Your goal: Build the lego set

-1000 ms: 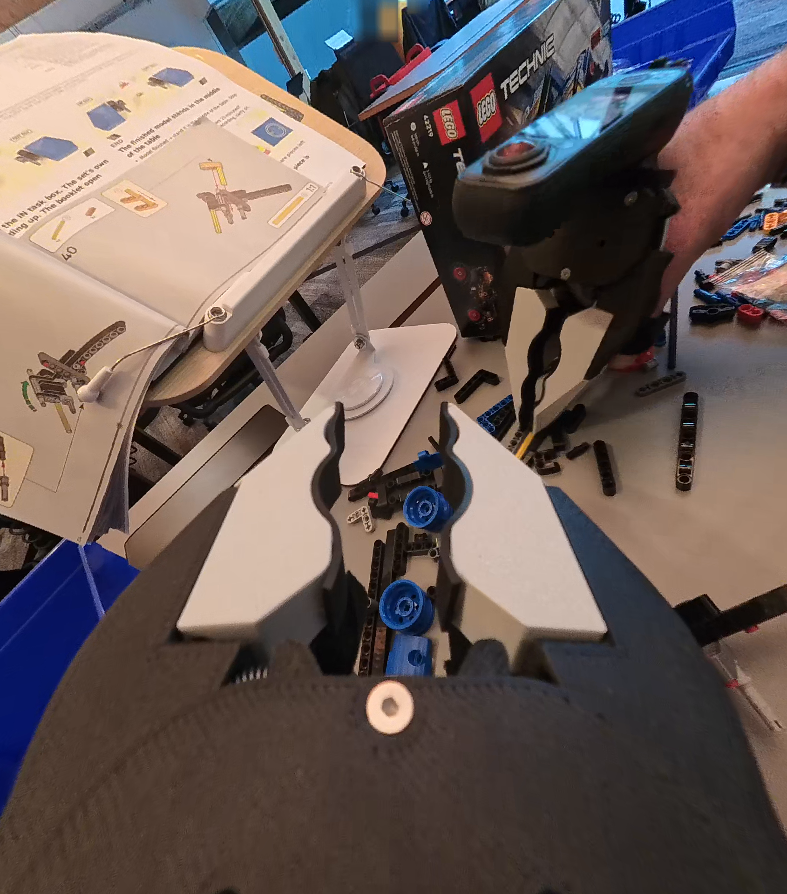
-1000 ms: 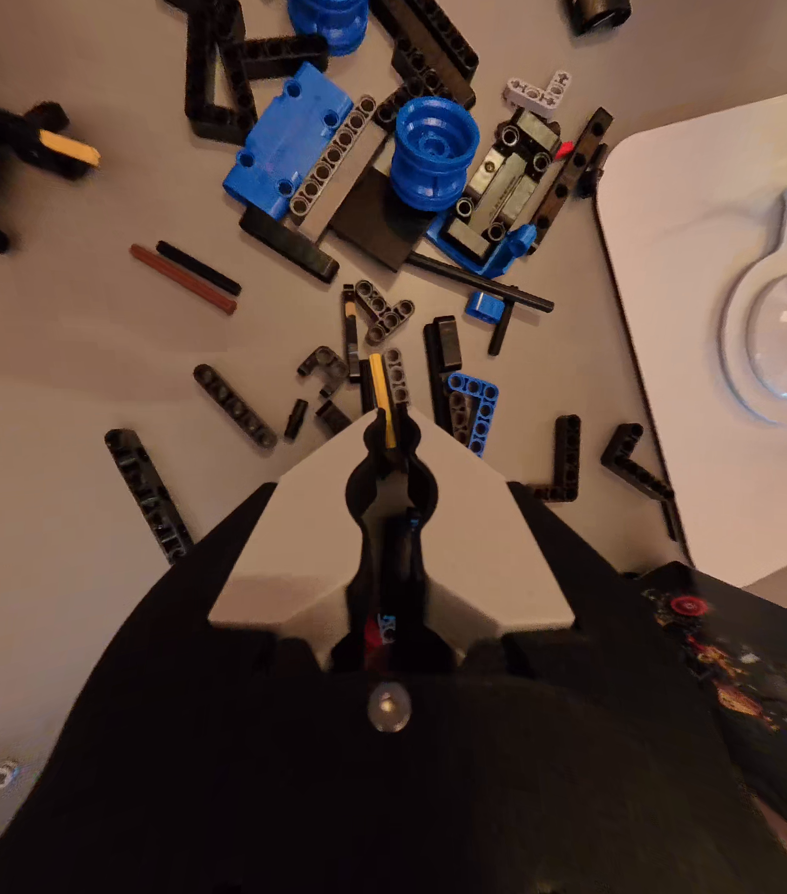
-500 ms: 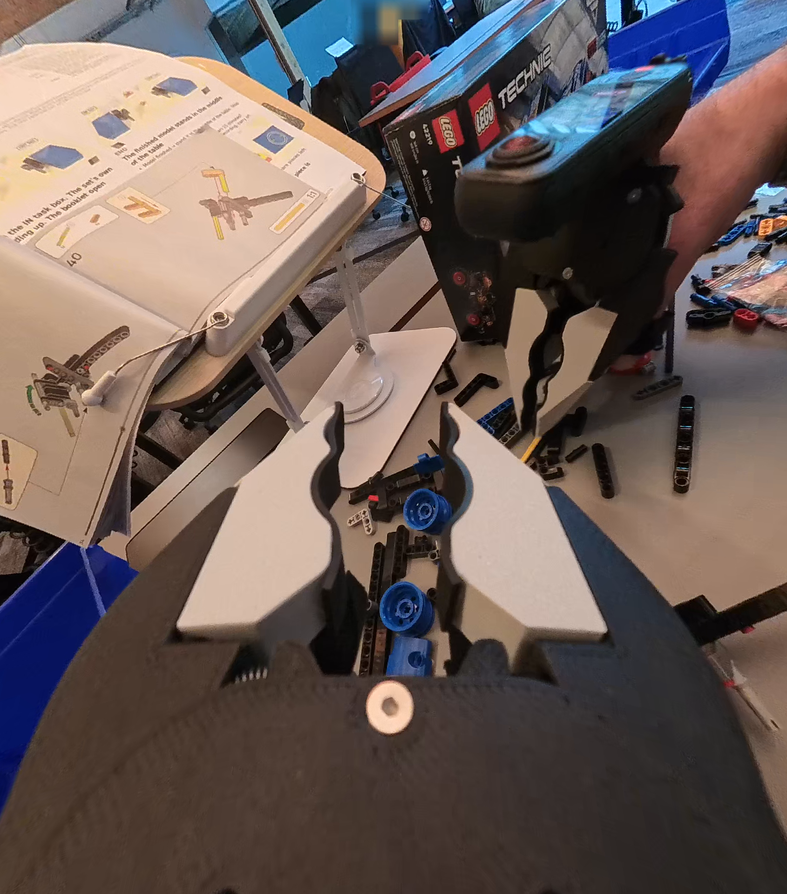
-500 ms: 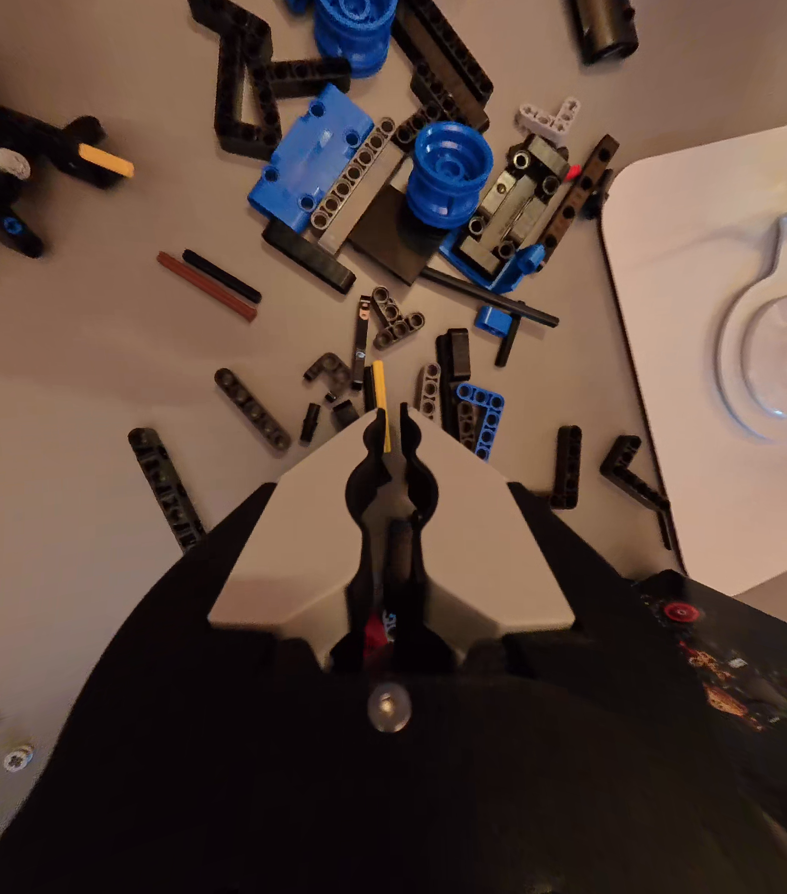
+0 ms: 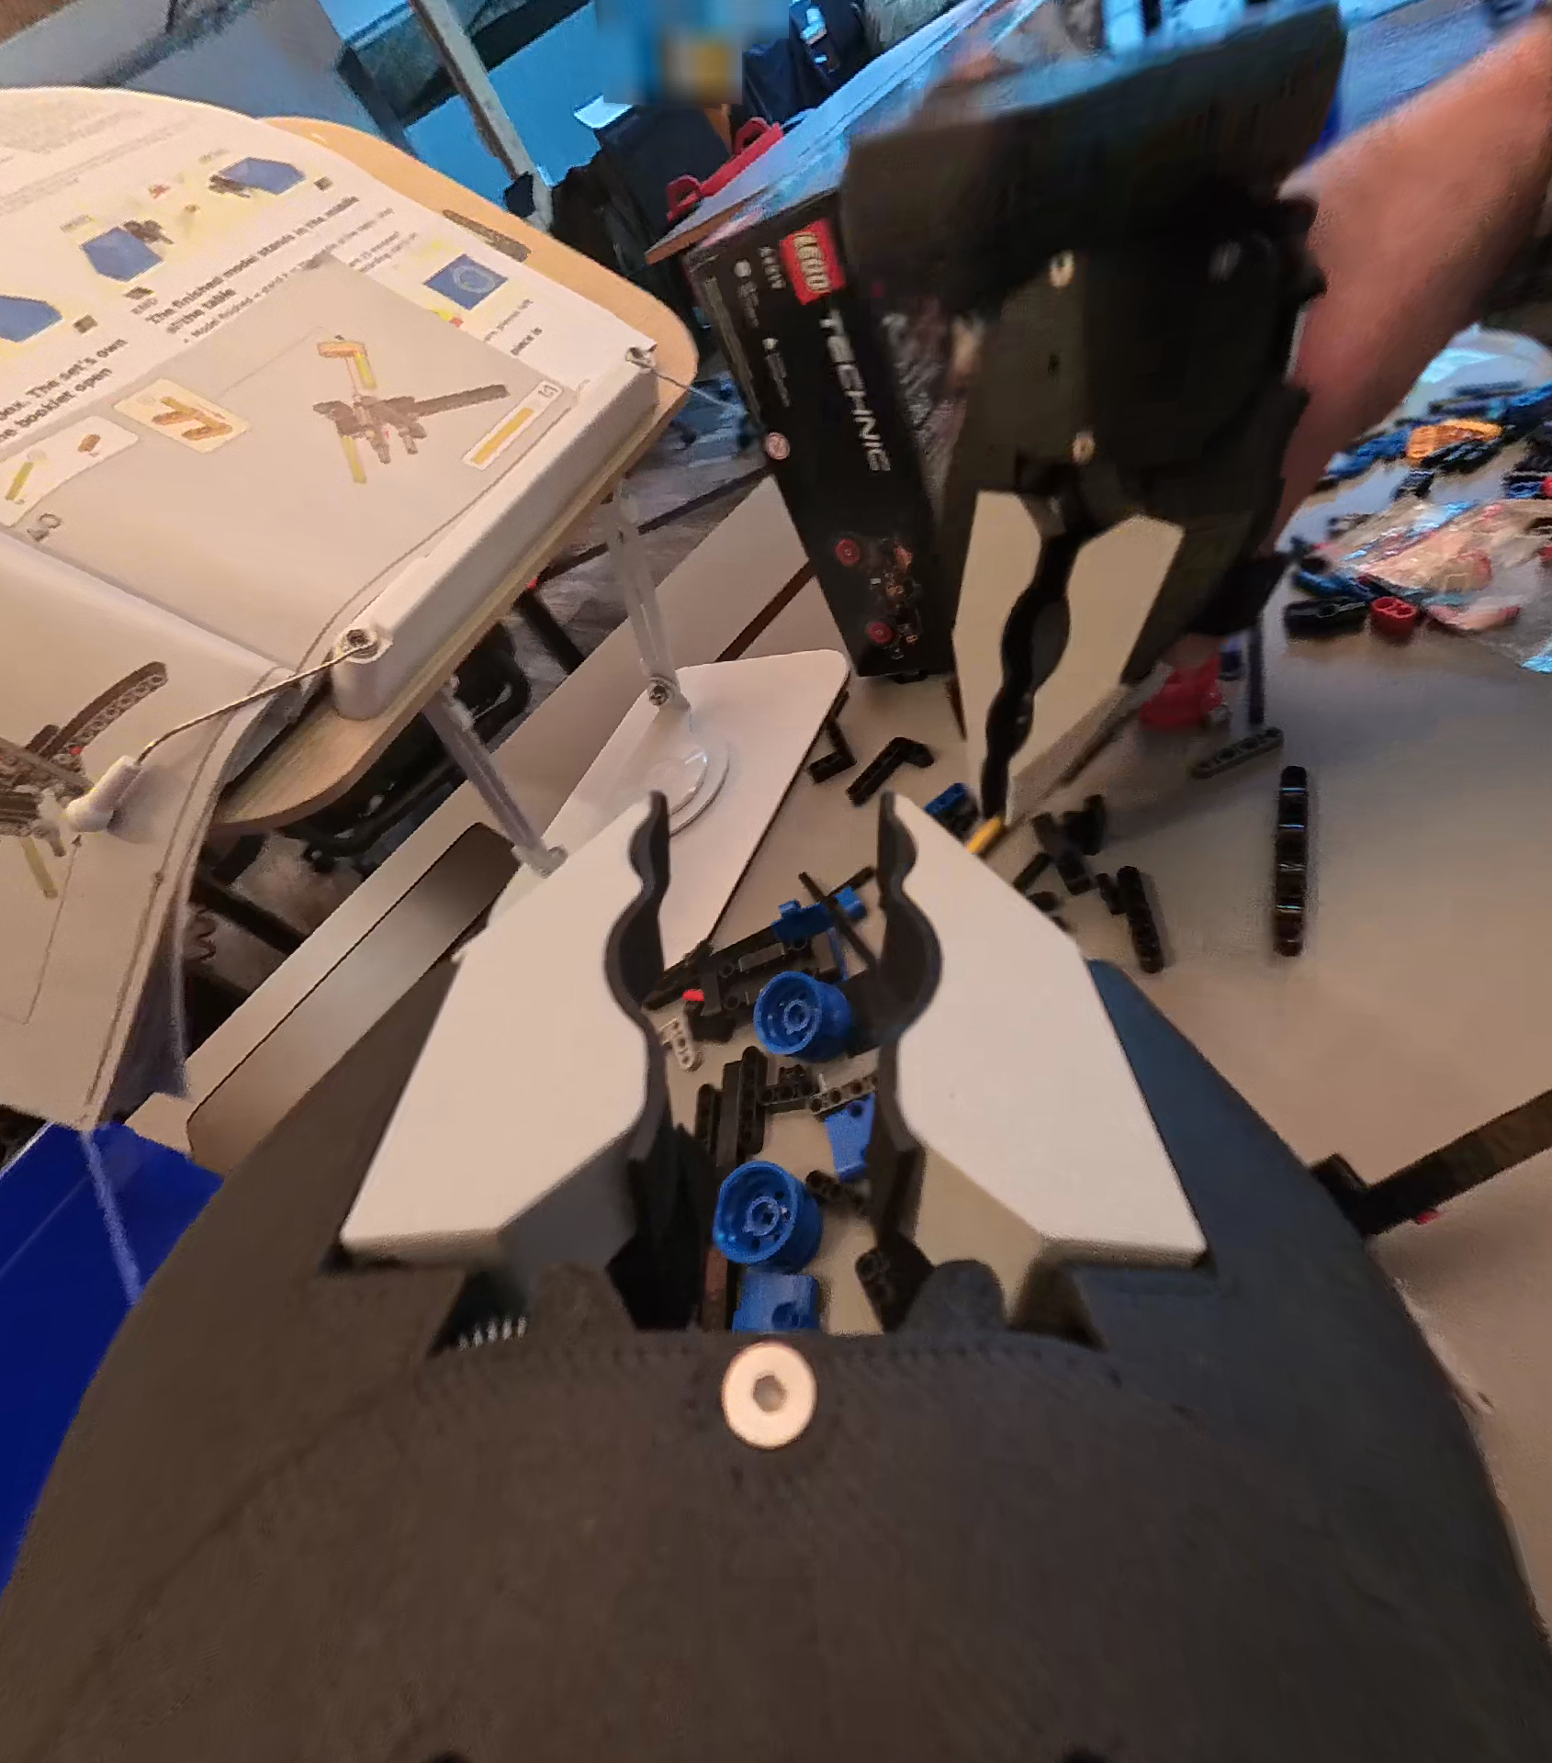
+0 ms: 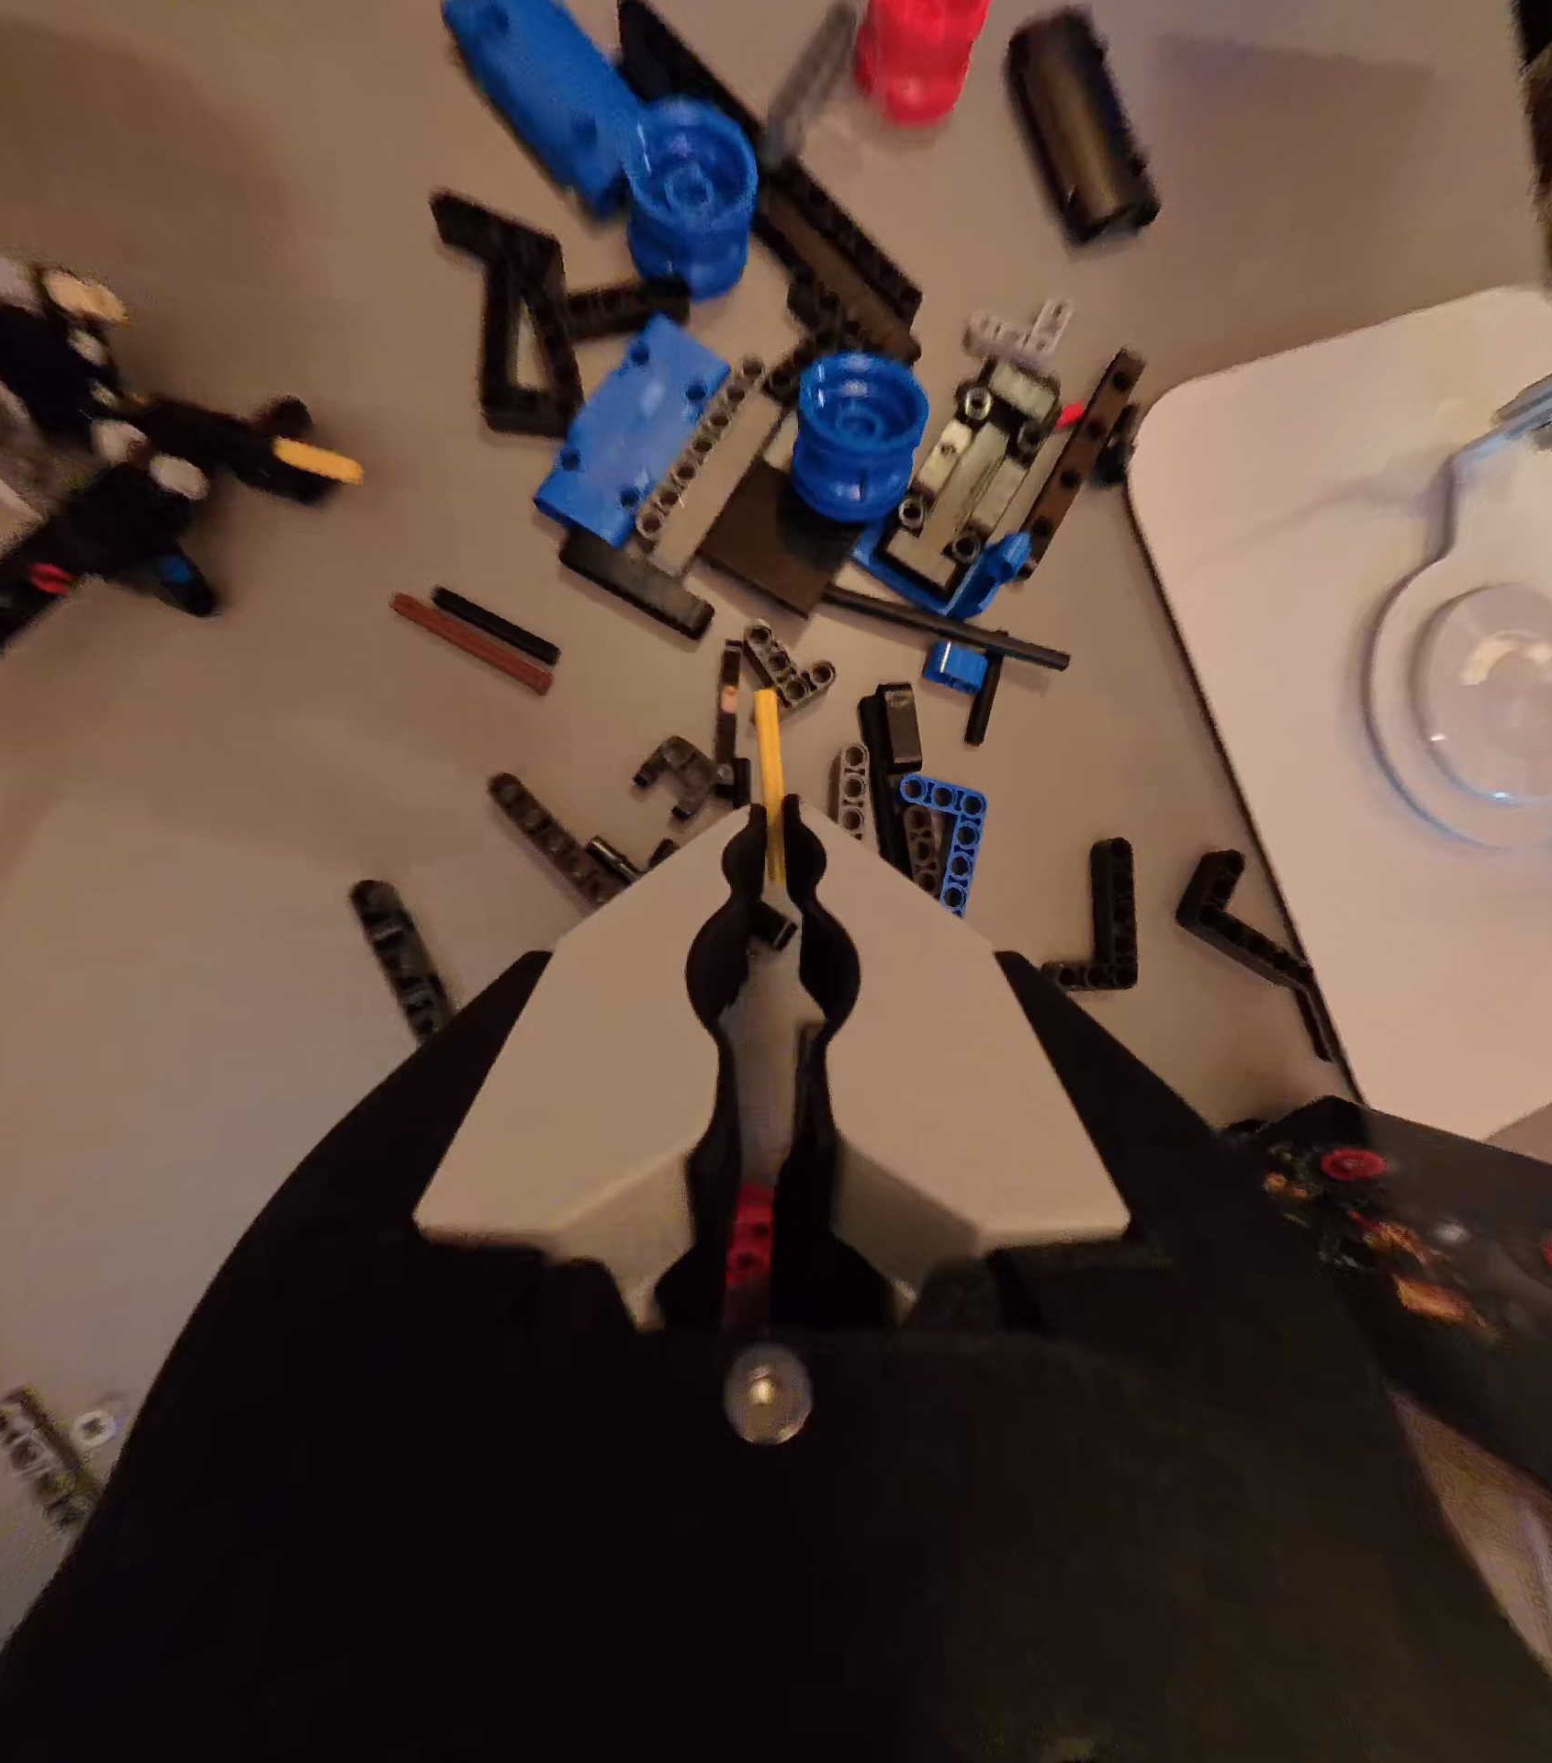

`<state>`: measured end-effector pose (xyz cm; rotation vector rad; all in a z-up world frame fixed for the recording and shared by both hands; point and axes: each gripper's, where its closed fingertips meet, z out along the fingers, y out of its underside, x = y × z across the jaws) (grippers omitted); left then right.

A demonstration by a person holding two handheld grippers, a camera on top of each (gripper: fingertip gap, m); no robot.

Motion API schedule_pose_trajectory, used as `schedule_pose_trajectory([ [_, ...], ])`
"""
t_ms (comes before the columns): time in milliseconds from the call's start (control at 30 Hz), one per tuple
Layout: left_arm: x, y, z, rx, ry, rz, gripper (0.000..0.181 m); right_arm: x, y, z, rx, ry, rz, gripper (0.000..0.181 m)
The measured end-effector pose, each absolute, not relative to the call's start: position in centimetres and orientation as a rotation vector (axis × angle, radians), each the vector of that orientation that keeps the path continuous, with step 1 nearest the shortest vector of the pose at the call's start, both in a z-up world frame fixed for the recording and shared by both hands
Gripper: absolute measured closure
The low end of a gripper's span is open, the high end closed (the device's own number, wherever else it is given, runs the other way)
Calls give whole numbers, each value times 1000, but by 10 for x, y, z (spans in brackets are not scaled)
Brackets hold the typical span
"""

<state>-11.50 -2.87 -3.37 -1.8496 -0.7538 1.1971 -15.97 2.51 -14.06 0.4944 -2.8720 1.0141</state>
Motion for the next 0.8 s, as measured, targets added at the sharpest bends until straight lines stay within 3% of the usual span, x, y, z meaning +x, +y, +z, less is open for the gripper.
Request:
schedule_pose_trajectory([
  [300,-90,54,-61,-2021,-416,1025,141,-103,65,-62,586,-2560,1127,180],
  [433,-82,82,-65,-2064,-280,1096,151,-86,82,-56,586,-2530,1100,180],
  [567,-82,90,-60,-2047,-227,1189,178,-77,93,-57,564,-2535,1080,180],
  [800,-81,104,-56,-2009,-194,1212,179,-73,104,-48,454,-2503,1152,180],
])
